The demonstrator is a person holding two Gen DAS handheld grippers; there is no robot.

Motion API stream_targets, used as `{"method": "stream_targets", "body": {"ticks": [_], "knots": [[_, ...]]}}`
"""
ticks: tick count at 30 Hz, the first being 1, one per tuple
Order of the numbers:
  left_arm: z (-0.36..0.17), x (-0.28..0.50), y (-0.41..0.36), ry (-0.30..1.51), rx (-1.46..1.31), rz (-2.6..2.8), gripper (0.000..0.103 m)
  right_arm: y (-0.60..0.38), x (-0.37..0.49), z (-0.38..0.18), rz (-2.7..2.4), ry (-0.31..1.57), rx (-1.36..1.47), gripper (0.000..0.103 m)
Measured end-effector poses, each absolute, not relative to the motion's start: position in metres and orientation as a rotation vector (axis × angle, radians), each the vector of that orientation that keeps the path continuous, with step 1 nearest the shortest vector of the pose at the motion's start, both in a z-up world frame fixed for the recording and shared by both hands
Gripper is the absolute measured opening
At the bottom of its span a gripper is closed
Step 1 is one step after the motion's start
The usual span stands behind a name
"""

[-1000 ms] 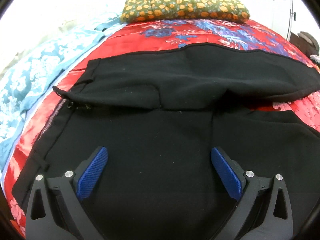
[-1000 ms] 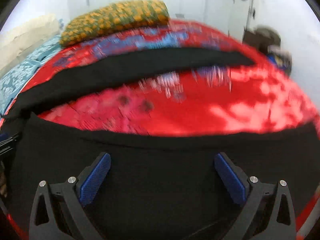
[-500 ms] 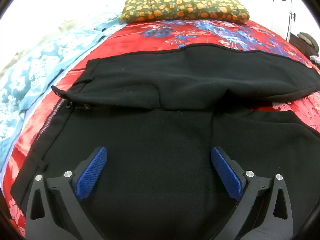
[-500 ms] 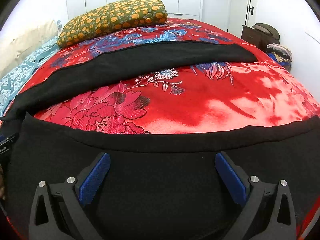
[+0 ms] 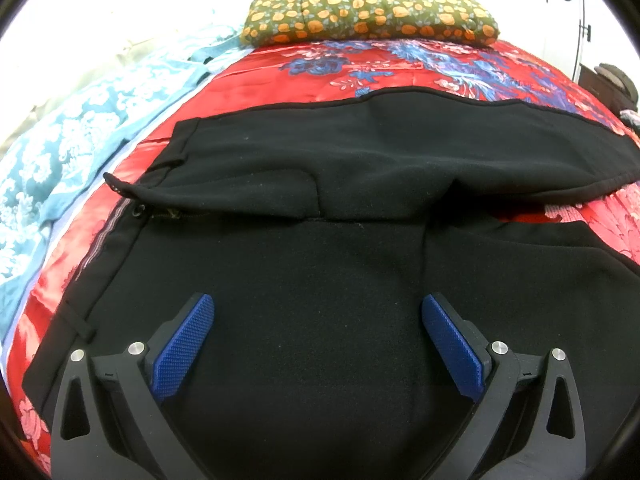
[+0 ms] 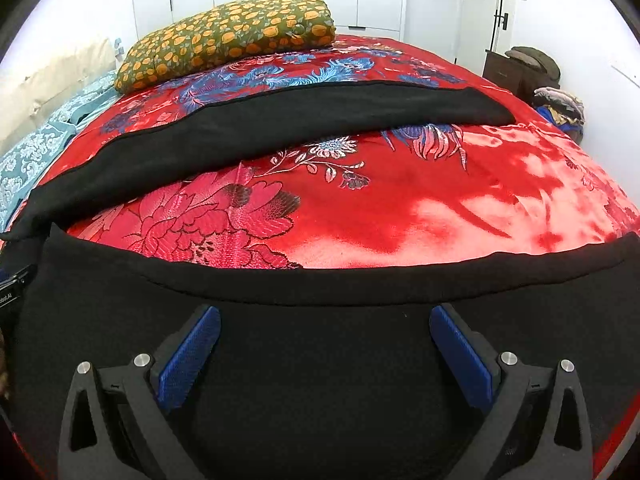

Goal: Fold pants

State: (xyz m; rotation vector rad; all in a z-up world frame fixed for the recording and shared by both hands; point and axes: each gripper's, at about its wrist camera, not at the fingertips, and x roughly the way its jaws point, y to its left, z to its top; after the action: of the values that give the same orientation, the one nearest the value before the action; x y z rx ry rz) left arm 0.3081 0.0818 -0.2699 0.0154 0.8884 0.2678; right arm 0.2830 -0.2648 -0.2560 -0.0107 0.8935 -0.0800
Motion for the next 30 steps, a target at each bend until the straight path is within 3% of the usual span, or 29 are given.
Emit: {"method": "stream_targets", "body": {"ticks": [9,12,14,17,22,24,30], "knots": [[-0.265,0.311,0.085,0.918,0.001,0.257,0.103,-0.263,0.285,-0.255,-0.076,0.900,-0.008,0.103],[-0.252,0.317,0.088,0.986,-0.004,0.244,0.102,-0.261,0.293,-0.249,-0.074,1.003,-0.042,0.103],[-0.227,0.317,0.088,0.911,-0.018,0.238,0.102,-0.261,0.298,-0.236,-0.101,1.051,-0.047,0.103],[-0.200,0.334,0.082,0.784,-0.017,0.266,0.102,-0.265,0.307,-0.205,-0.159,0.908,-0.045,0.103],[-0.252,0.385,0.073,0.954,0.085,0.250,0.103,-0.281,0.368,-0.260,-0.178,1.078,-0.017,0.103],[-0.259,0.374,0.078,0.857,0.040,0.220,0.103,-0.285,0.366,-0.265,-0.173,1.008,0.028,0.103],[-0.256,0.378,0.084,0.880,0.016,0.208,0.103,-0.281,0.367,-0.269,-0.171,1.031,0.032,0.103]]}}
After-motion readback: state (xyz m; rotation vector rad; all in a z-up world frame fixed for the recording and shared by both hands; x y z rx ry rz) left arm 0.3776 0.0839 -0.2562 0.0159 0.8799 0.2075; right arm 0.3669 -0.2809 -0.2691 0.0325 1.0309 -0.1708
